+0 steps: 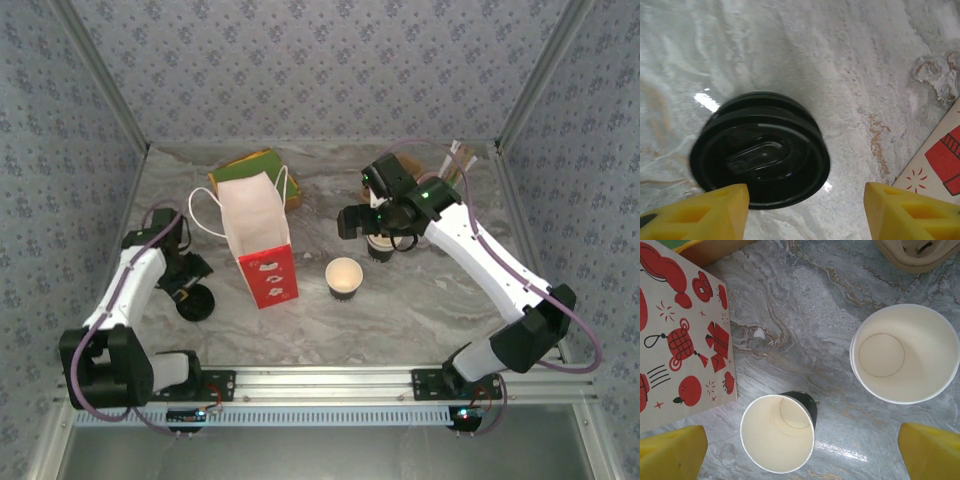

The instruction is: Pack the takeout coffee

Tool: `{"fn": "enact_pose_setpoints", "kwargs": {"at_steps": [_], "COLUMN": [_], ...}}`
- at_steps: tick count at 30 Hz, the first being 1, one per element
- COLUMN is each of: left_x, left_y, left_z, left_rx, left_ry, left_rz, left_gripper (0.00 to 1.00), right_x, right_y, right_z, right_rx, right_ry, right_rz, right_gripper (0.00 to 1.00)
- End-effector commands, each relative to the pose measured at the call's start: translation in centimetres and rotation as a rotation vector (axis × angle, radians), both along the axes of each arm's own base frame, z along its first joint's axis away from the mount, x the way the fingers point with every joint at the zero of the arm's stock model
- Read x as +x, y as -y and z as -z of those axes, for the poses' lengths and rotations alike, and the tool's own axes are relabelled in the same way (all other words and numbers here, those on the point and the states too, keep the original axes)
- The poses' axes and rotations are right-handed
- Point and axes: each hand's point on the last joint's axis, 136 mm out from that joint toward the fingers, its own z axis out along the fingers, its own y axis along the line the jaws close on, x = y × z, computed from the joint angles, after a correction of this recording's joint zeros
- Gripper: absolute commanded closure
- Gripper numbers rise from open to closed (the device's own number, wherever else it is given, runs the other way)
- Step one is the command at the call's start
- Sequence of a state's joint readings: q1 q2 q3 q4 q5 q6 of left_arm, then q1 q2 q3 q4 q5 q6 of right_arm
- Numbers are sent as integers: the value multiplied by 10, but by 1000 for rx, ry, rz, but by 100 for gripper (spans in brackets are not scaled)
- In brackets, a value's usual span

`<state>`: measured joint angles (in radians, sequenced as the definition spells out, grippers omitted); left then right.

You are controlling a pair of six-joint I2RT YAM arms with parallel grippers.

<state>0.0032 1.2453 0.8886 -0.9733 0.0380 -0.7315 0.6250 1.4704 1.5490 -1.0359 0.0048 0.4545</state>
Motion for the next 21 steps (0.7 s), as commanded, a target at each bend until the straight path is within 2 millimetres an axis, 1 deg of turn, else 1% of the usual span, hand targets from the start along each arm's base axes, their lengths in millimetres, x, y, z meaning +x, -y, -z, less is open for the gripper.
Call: {"fn": "enact_pose_setpoints", "kwargs": {"at_steps": [1, 2, 3, 4, 12, 13, 14, 16, 17, 21], "left_x": [12, 12, 13, 13, 7, 6, 6, 5, 5, 3], "left_y": [8, 9, 10, 11, 10, 9, 10, 10, 11, 11], "left_z": [11, 15, 17, 20, 34, 36, 37, 38, 39, 42], "left_rx": [5, 14, 20, 23, 50, 53, 53, 51, 48, 50], "left_ry": [11, -5, -12, -24, -85, -92, -92, -94, -94, -107], "left_rz": [8, 18, 26, 30, 40, 40, 41, 37, 38, 37], "left_gripper": [45, 45, 50, 52, 54, 56, 60, 62, 66, 69], "right_x": [-1, 0, 0, 1, 5, 6, 6, 7, 7, 9], "right_y": [4, 4, 4, 4, 4, 4, 4, 4, 5, 6], "right_z": [-1, -1, -1, 0, 3, 3, 4, 5, 5, 5], "right_rx": [-1, -1, 0, -1, 1, 0, 1, 0, -1, 2], "right_ry": [10, 7, 7, 6, -3, -2, -2, -5, -5, -7], "right_rz": [-6, -5, -5, -4, 0, 1, 1, 2, 3, 7], "right_gripper": [0, 0, 0, 0, 0, 0, 0, 0, 0, 0]}}
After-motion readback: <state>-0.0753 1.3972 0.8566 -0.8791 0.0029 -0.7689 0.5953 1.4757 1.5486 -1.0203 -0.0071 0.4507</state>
